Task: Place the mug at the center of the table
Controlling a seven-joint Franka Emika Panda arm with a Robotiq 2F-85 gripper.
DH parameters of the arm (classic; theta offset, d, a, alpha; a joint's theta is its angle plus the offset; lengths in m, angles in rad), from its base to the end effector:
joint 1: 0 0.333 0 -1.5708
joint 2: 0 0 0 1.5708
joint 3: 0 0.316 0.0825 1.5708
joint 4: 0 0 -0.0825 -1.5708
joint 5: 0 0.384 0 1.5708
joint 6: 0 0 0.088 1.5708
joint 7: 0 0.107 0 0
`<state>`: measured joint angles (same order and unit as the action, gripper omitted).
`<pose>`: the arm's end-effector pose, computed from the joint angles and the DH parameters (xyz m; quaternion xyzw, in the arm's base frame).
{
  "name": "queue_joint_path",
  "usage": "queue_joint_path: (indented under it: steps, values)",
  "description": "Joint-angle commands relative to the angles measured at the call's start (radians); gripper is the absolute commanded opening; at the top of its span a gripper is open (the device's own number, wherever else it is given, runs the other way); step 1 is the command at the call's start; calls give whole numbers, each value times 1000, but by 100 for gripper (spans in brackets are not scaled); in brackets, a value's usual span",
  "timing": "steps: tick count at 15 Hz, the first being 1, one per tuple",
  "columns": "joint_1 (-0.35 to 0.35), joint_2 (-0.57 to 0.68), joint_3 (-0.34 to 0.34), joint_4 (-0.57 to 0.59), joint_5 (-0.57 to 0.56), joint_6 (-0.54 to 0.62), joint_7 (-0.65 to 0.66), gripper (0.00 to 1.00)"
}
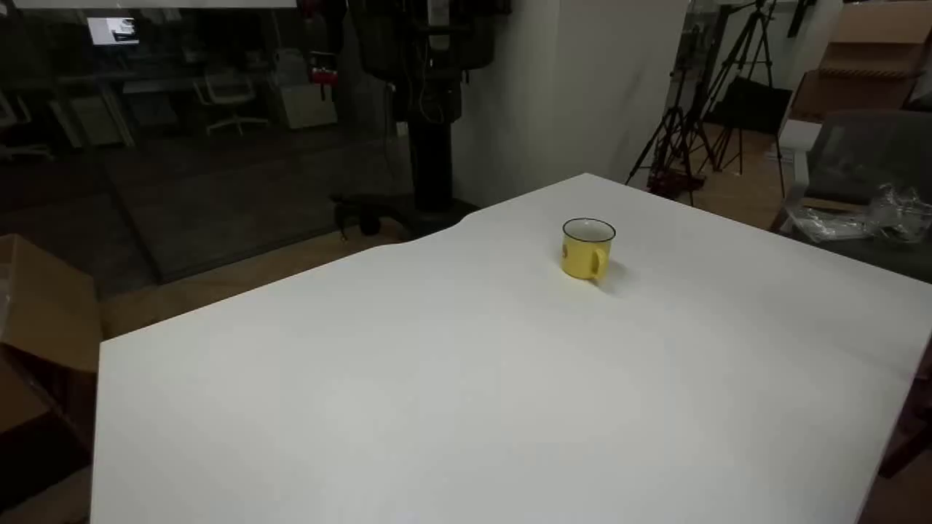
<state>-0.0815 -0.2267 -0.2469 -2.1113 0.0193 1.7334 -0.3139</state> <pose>0.4455 -0.1564 0.4971 -0.9962 0.0043 0.0634 0.0596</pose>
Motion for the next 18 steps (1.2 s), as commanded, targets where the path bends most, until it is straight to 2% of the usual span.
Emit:
queue_joint_path:
  steps: [1, 15, 18]
  values:
    - [-20, 2, 18, 2, 4, -1, -4, 100]
    - [-20, 2, 18, 2, 4, 0, -4, 100]
    - [-24, 45, 38, 0, -15, 191, 58, 100]
